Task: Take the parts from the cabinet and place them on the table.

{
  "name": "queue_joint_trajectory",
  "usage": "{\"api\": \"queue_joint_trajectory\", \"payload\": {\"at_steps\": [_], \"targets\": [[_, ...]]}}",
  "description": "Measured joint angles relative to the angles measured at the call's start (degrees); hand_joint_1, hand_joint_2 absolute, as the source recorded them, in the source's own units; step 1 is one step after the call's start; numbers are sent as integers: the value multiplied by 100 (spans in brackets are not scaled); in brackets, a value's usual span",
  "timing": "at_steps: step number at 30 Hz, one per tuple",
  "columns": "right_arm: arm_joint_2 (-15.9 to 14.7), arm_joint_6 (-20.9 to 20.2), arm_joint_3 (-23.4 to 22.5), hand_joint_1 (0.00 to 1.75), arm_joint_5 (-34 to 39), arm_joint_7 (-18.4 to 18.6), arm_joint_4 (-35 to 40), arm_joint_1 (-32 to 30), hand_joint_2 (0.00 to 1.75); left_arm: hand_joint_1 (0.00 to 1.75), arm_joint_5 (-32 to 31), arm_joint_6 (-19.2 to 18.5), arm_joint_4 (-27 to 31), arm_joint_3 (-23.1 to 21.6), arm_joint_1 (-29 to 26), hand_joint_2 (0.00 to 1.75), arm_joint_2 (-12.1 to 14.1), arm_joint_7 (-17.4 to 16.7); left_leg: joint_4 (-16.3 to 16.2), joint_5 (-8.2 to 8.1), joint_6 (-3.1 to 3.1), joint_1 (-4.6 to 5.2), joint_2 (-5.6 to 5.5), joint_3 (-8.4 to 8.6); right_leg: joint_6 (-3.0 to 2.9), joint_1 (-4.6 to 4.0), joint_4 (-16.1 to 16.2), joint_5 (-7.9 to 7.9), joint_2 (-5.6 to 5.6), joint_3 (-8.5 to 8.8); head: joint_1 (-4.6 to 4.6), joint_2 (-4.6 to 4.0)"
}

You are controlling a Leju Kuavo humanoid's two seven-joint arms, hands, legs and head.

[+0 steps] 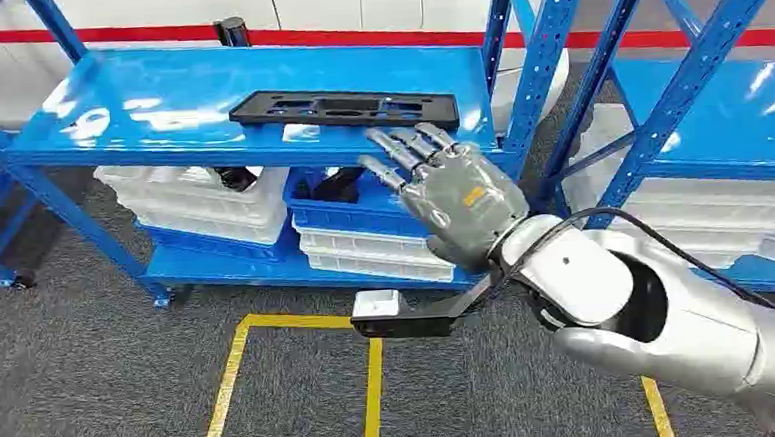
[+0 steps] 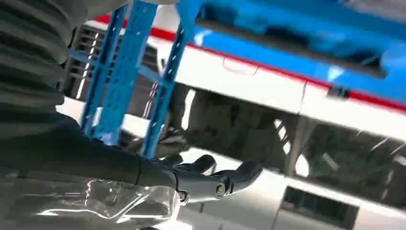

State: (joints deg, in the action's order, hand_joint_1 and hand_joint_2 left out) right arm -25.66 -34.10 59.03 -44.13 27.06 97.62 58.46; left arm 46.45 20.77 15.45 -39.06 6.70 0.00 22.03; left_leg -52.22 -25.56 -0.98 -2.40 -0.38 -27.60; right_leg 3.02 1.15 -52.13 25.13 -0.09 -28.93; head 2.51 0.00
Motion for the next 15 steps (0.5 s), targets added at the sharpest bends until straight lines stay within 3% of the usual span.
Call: {"api": "queue_joint_trajectory", "payload": {"at_steps": [10, 15], "targets": [[210, 153, 503, 0, 396, 50, -523, 97, 175, 0, 2, -324, -26, -39, -4, 0, 0, 44, -1, 0, 0, 1, 1, 1, 0, 0, 0, 0, 0, -1, 0, 0], [243, 490, 551, 0, 242, 330, -674, 84, 175, 0, 44, -337, -44, -50, -10, 0, 0, 42, -1, 0, 0, 0, 1, 2, 0, 0, 0, 0, 0, -2, 0, 0]]}}
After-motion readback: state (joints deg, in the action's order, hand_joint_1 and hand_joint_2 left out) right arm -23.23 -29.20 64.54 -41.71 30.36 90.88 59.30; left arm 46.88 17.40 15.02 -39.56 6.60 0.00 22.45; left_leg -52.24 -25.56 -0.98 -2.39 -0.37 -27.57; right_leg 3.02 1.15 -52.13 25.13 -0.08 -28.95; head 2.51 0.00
